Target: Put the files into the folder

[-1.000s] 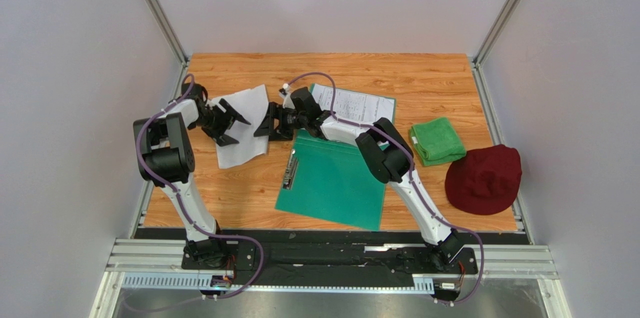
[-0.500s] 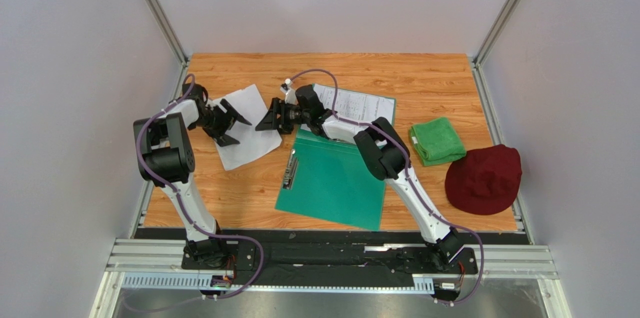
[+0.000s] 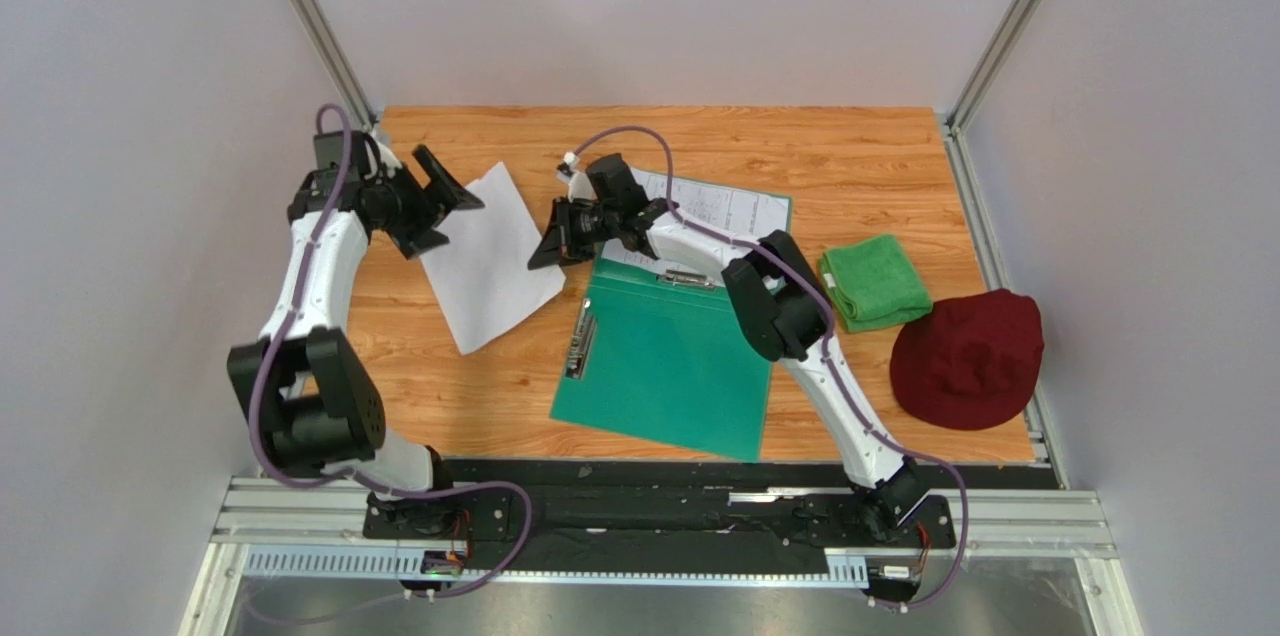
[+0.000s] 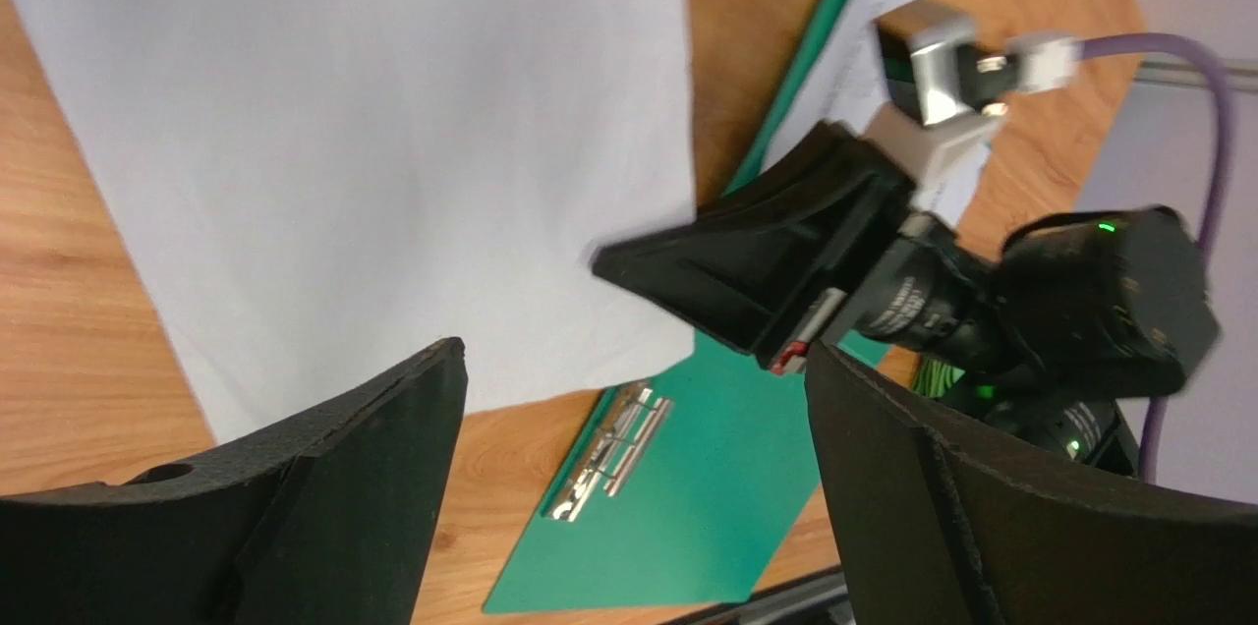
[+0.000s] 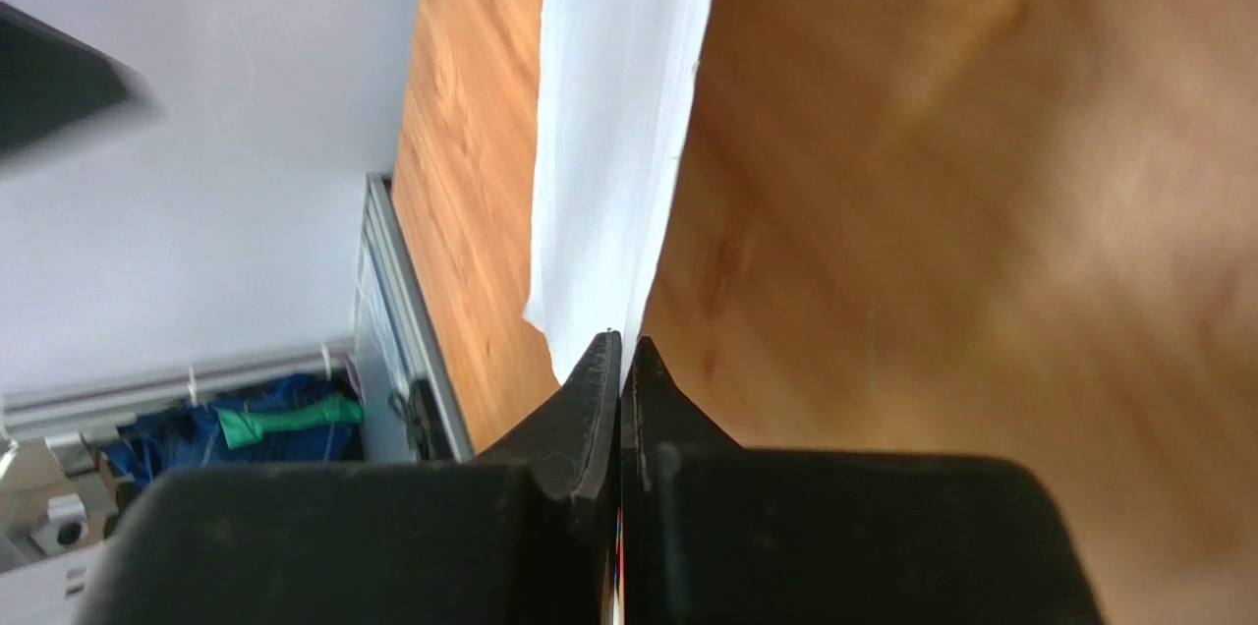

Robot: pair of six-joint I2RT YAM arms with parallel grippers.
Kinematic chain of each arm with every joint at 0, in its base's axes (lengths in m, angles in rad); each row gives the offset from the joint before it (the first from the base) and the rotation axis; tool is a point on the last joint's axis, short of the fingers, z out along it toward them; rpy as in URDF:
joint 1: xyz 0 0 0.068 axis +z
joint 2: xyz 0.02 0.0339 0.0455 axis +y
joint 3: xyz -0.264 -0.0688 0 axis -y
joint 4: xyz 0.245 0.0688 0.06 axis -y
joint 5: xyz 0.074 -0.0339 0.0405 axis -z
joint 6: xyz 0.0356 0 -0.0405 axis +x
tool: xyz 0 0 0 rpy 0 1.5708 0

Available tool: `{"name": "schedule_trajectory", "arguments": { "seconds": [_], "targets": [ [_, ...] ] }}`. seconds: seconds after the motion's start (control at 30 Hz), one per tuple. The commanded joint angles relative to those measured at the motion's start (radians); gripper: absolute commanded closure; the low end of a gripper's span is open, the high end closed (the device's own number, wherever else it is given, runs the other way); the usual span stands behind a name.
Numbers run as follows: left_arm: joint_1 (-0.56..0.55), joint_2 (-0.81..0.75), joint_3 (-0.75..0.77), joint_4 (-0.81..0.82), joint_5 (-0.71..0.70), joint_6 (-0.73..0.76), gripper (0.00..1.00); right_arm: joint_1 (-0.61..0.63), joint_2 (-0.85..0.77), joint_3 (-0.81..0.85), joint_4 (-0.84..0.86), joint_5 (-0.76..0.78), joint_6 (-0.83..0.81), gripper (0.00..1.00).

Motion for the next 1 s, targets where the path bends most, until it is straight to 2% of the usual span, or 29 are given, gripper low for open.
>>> {"name": "schedule_trajectory", "arguments": {
  "seconds": [0.0,0.07,0.1,0.17,0.2,0.27,0.3,0.4,0.53,0.67,0.8,0.97],
  "targets": [
    [0.000,-0.179,0.093,-0.085,-0.021,0.110,0.06,-0.006,-0.305,-0.092,-0.372,-0.049,-0.235,1.00],
    [-0.003,-0.222,0.119,-0.113,0.017,0.139,0.06,-0.026,-0.455,-0.215,-0.500,-0.076,-0.335,1.00],
    [-0.015,-0.236,0.123,-0.122,0.019,0.147,0.06,-0.032,-0.500,-0.257,-0.630,-0.083,-0.446,1.00],
    [-0.034,-0.276,0.117,-0.128,0.026,0.167,0.06,-0.039,-0.601,-0.345,-0.775,-0.051,-0.567,1.00],
    [-0.061,-0.288,0.113,-0.128,0.025,0.170,0.06,-0.039,-0.688,-0.423,-0.894,-0.027,-0.678,1.00],
    [-0.098,-0.304,0.096,-0.124,0.029,0.179,0.06,-0.044,-0.753,-0.491,-0.994,0.027,-0.754,1.00],
    [-0.136,-0.304,0.091,-0.120,0.038,0.185,0.06,-0.046,-0.831,-0.596,-1.022,0.041,-0.769,1.00],
    [-0.209,-0.267,0.091,-0.122,0.071,0.211,0.06,-0.046,-0.933,-0.731,-1.005,0.145,-0.762,1.00],
    [-0.307,-0.178,0.106,-0.127,0.164,0.248,0.04,-0.044,-1.008,-0.802,-1.038,0.391,-0.756,1.00],
    [-0.351,-0.094,0.125,-0.134,0.258,0.287,0.02,-0.044,-1.005,-0.824,-1.042,0.645,-0.770,1.00],
    [-0.361,-0.037,0.110,-0.091,0.325,0.235,0.02,-0.043,-0.984,-0.847,-0.987,0.905,-0.854,1.00],
    [-0.422,-0.043,0.070,-0.044,0.298,0.190,0.04,-0.041,-0.922,-0.845,-0.892,0.955,-0.952,1.00]
  ]
}}
